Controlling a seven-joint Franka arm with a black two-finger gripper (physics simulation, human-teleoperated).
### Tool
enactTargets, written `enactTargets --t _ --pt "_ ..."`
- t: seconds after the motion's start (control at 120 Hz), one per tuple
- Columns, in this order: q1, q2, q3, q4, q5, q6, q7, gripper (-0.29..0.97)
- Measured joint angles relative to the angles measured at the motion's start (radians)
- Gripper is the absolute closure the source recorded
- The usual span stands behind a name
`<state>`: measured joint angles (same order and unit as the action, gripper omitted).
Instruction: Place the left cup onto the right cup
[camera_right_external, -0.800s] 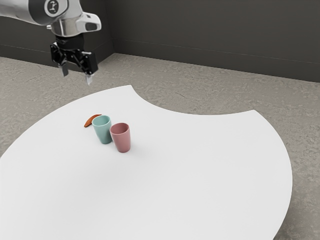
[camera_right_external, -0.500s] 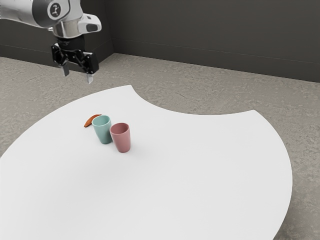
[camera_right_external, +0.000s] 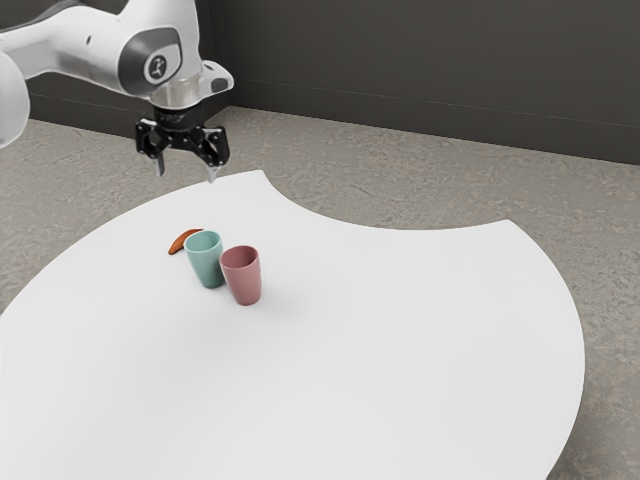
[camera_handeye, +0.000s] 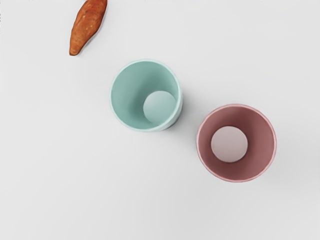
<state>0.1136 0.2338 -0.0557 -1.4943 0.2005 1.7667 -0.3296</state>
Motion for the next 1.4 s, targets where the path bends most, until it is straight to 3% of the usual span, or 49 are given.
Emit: enactTargets --t 0.683,1.4 --pt "0.011 0.223 0.06 0.103 -0.081 0.17 -0.419 0.0" --pt "0.049 0.435 0.056 0.2 -0.124 0.297 -0.585 0.0"
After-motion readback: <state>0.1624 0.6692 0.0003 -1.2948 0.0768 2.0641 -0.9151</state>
